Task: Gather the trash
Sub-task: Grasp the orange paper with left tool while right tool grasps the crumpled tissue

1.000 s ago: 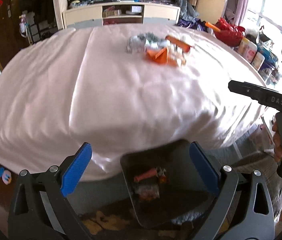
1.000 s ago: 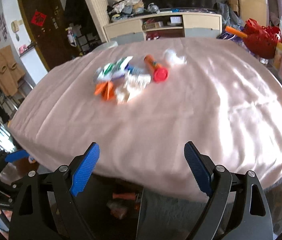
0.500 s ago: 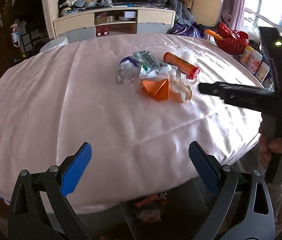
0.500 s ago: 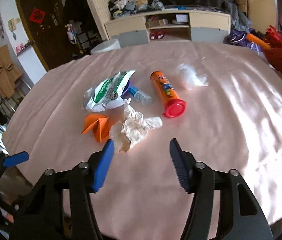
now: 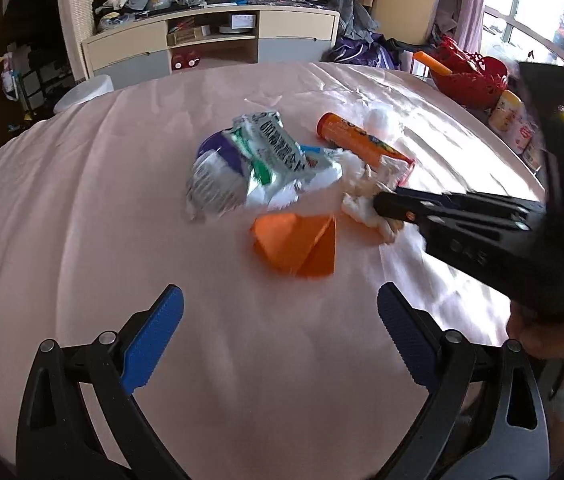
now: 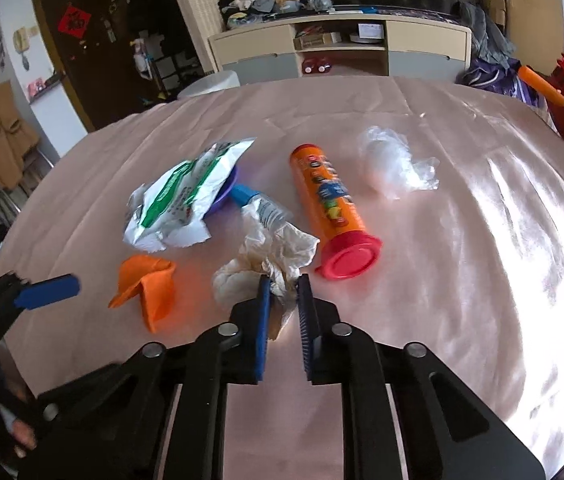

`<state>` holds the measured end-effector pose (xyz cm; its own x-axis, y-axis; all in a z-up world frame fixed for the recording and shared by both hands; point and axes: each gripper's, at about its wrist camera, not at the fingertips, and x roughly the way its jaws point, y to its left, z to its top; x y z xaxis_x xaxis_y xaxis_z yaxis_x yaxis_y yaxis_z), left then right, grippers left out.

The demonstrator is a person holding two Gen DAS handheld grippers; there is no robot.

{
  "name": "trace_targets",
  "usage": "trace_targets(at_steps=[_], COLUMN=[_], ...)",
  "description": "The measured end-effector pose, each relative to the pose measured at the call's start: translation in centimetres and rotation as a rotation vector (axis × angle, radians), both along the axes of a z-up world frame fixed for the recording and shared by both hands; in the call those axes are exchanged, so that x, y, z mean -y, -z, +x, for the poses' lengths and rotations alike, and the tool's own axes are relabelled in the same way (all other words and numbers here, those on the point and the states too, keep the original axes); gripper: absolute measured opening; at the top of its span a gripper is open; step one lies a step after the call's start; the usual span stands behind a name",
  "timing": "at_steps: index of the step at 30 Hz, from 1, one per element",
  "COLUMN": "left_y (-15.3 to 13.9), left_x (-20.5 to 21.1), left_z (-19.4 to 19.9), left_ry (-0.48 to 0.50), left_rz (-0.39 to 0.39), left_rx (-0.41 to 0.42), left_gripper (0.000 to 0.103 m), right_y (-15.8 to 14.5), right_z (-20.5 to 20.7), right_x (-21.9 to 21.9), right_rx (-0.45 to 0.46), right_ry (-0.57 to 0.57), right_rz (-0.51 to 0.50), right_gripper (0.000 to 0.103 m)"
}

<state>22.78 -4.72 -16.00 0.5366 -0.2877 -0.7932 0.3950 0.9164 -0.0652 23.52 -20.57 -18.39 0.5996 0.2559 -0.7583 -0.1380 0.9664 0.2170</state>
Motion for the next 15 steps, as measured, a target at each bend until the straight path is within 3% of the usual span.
trace_targets(at_steps=[8, 11, 12, 15], left_y=[1.2, 1.1, 1.0, 0.8], left_x=[1.6, 2.0, 2.0, 1.8], left_z=[2.6, 2.8, 2.8, 2.5], left_ry=[0.010, 0.008, 0.007, 0.012], left_rz=[-0.008, 0.008, 0.012, 0.011], left_rx=[-0.010, 0.011, 0.014, 0.008], left_gripper=[0.078, 0.057, 0.045, 0.040], right_y=[0.0, -0.1, -0.1, -0.3], right_z=[-0.9, -1.1, -1.1, -1.5], right_x=[1.3, 1.1, 1.2, 1.0], right_rx=[0.002, 0.007, 0.008, 0.010], right_ry=[0.017, 0.019, 0.017, 0.009], right_rz=[0.024, 0.018, 0.017, 0.020], right_gripper=[0.012, 0.012, 0.011, 0.011])
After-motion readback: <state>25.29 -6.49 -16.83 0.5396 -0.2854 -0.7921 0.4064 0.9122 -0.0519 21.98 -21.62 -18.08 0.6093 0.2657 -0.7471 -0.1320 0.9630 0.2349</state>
